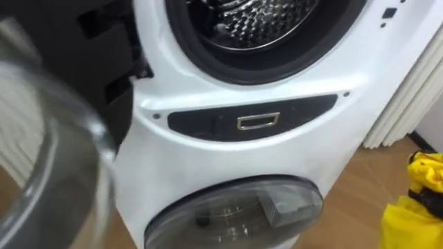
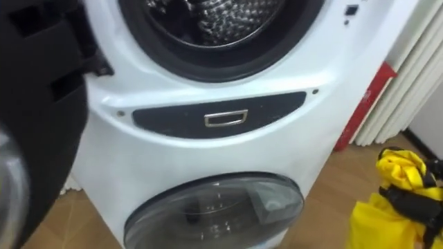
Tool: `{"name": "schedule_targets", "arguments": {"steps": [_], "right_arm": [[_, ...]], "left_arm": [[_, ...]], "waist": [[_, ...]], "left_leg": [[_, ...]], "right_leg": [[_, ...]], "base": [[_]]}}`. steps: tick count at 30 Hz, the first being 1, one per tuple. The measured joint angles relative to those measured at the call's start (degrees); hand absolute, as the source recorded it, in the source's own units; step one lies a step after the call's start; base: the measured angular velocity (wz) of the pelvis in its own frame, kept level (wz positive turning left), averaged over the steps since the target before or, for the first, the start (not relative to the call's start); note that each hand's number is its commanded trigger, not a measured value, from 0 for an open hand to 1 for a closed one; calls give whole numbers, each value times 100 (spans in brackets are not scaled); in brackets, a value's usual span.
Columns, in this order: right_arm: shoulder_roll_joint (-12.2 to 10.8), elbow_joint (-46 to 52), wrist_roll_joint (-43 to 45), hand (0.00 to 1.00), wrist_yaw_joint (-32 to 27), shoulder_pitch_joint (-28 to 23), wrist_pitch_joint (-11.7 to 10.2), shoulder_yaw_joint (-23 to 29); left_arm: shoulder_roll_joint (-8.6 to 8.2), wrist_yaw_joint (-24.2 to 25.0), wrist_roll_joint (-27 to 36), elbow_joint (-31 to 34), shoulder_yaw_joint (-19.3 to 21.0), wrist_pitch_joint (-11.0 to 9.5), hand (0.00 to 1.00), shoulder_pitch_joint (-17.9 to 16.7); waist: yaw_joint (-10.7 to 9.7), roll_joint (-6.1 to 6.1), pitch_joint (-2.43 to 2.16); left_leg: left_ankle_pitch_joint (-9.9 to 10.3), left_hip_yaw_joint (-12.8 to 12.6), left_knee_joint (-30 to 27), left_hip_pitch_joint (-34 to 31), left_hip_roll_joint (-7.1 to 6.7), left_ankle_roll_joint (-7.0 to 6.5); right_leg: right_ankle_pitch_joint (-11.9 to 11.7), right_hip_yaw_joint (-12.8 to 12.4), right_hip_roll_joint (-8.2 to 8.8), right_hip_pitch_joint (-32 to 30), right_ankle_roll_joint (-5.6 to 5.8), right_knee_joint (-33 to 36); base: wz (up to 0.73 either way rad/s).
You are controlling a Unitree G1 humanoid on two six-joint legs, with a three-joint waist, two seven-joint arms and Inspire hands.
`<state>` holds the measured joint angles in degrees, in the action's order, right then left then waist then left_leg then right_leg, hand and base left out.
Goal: Pick clothes from washing machine
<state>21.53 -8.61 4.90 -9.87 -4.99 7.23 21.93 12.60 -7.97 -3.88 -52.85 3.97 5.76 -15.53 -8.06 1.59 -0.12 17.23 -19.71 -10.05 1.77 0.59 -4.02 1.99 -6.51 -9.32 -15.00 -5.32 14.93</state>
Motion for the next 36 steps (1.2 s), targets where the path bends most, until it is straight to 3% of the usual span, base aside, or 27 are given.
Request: {"name": "schedule_targets", "arguments": {"steps": [11, 15, 18, 24, 25, 30, 36], "right_arm": [[-5, -1360, 1, 100, -778, 515, -156, -325], [-4, -1665, 1, 100, -1151, 661, -316, -508], [-4, -2030, -41, 100, -1413, 917, -478, -511], [-3, -2474, -144, 100, -1889, 1234, -604, -509], [-3, -2557, -144, 100, -1952, 1290, -634, -509], [-2, -2649, -154, 100, -2064, 1346, -776, -512], [-1, -2687, -136, 100, -2146, 1232, -931, -512]], "left_arm": [[-47, 89, 407, -21, -386, -43, 0, 302], [-16, 94, 604, -22, -485, -110, 0, 469], [-18, 92, 730, -20, -601, -124, 0, 514], [-20, 93, 835, -12, -761, -123, 0, 580], [-20, 93, 834, -11, -769, -126, 0, 645], [-7, 93, 832, -10, -816, -244, 0, 793], [-3, 100, 873, 28, -869, -287, 0, 864]], "waist": [[-117, 169, 30], [-109, 246, 31], [-95, 289, 33], [-112, 424, 28], [-114, 465, 48], [-110, 569, 50], [-160, 601, 39]], "left_leg": [[-34, -219, -215, -681, -35, 19], [-52, -240, -273, -917, -45, 32], [-66, -391, -270, -1006, -41, 41], [-89, -526, -290, -1327, -40, 76], [-92, -530, -304, -1358, -39, 81], [-169, -702, -312, -1524, -56, 137], [-296, -648, -282, -1597, -133, 181]], "right_leg": [[-38, -155, -8, -769, -45, 196], [-50, -178, -2, -1024, -58, 283], [-63, -273, -36, -1147, -73, 290], [-115, -369, -65, -1494, -105, 348], [-118, -374, -66, -1536, -110, 363], [-130, -465, -68, -1734, -132, 414], [-94, -607, -88, -1807, -123, 467]], "base": [[-10], [-2], [-12], [-10], [-4], [-3], [-2]]}}
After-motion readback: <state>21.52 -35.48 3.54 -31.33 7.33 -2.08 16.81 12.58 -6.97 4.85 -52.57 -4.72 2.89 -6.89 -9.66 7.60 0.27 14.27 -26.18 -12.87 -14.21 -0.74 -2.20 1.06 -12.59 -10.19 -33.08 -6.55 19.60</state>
